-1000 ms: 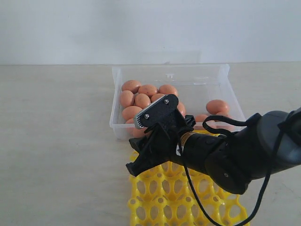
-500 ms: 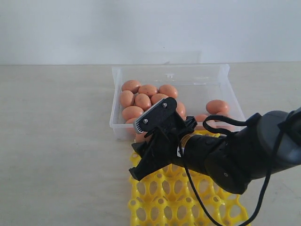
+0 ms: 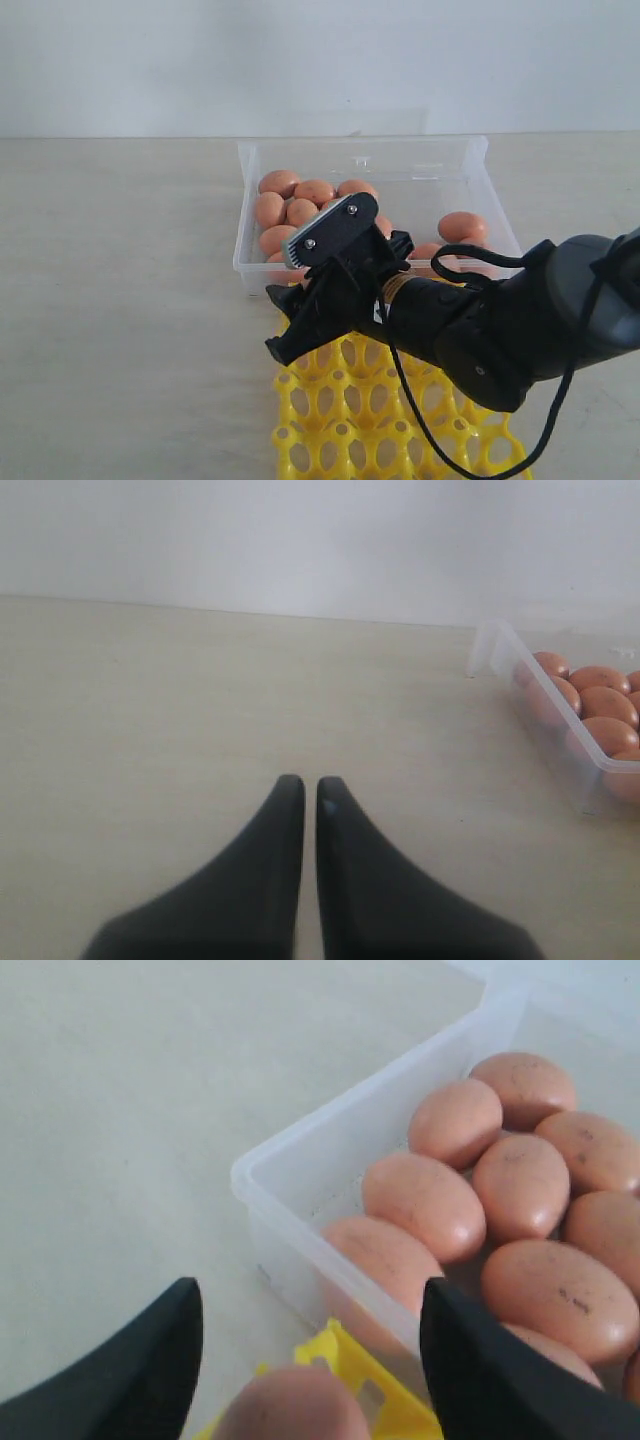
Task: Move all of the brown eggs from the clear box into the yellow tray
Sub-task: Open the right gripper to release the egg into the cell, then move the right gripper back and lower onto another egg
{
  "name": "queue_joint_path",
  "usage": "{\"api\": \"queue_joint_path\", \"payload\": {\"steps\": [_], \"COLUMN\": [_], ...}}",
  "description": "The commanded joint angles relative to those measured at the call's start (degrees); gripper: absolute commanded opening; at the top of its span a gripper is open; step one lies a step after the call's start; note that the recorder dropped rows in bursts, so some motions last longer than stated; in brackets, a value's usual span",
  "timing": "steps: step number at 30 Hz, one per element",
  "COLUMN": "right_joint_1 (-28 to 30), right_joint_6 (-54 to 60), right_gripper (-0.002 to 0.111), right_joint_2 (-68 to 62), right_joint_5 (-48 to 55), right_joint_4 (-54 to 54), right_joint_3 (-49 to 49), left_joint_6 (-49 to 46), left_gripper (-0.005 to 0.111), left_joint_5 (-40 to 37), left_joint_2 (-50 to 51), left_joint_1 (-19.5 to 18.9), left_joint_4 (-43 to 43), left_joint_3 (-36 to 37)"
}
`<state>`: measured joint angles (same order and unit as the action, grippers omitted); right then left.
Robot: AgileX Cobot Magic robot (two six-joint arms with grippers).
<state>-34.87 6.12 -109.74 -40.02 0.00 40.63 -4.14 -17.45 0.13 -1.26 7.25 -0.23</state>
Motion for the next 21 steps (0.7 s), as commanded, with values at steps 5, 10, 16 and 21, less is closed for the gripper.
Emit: {"api": "queue_joint_path", "payload": {"steps": [5,10,16,21], "right_joint_1": [0.0,0.0,2.2,9.5], "right_joint_6": [-3.1,-5.8,2.3,8.9], "right_gripper": [0.057,0.055,0.033,0.031], "right_joint_2": [1.1,8.3,18.5,16.8], "right_joint_5": [-9.7,-8.0,12.6,54.8], "right_joint_4": [5.0,6.1,16.3,14.5], "right_joint_3": [0.2,0.2,5.4,24.8], "left_joint_6": [-0.2,-0.2,-0.2,-0.2], "left_gripper": [0.004,0.004,0.004,0.004], "left_joint_5": [0.7,0.7,0.7,0.7], "left_joint_2": [-0.1,-0.1,-0.1,-0.1], "left_joint_1": [0.2,0.2,0.2,0.2], "left_joint_4": [-0.2,-0.2,-0.2,-0.2], "left_joint_3": [0.2,0.2,0.2,0.2]}}
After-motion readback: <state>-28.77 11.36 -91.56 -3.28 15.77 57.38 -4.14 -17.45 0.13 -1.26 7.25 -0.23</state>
